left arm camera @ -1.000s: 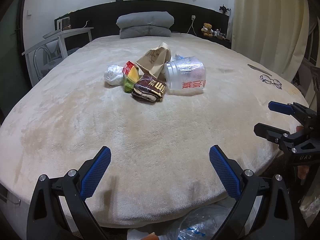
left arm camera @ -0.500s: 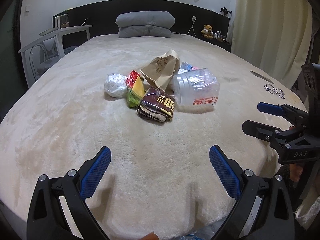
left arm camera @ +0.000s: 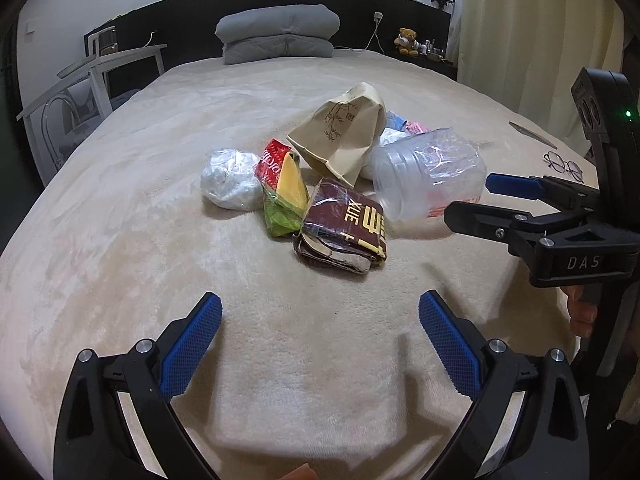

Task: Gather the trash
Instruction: 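Grasp the clear plastic cup with the right gripper while the left gripper grasps the maroon snack packet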

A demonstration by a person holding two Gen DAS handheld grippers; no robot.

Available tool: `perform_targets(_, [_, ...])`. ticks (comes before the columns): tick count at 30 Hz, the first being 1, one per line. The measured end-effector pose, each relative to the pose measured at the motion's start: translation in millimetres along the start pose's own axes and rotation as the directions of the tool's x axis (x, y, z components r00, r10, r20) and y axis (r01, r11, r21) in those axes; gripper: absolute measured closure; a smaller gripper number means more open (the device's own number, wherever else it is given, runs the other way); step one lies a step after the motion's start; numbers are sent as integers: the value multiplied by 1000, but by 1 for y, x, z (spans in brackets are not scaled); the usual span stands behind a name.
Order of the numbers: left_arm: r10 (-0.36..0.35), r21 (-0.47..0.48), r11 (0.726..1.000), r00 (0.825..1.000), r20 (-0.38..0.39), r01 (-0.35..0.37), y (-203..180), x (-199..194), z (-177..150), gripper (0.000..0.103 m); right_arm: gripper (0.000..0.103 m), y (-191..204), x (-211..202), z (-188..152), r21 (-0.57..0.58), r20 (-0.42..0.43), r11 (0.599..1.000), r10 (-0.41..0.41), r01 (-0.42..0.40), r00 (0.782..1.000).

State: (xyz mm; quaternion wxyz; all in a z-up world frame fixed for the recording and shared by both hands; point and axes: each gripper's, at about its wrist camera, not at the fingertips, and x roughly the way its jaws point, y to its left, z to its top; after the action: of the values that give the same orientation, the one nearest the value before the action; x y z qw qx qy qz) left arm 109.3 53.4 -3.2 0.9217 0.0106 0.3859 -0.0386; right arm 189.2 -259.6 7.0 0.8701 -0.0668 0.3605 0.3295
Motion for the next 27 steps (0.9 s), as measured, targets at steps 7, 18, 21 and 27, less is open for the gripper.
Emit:
perform_targets(7, [-7, 12, 1000, 1000, 7, 7, 7, 13, 10, 6, 4, 7, 24, 18, 17, 16, 1000, -7, 6, 1000])
perform_targets(18, [-47, 0, 999, 999, 23, 47, 6, 23, 25, 6, 21, -3, 21, 28, 81, -11, 996, 39, -38, 999])
perform_targets(21, [-62, -11, 998, 998, 23, 62, 2, 26, 27, 6, 21, -8, 12, 27, 76, -5, 996, 46, -45, 999])
perform_targets(27, [-81, -34, 996, 997, 13, 81, -6, 36, 32, 6, 21, -22, -10, 22, 96, 14, 994, 57, -58, 998])
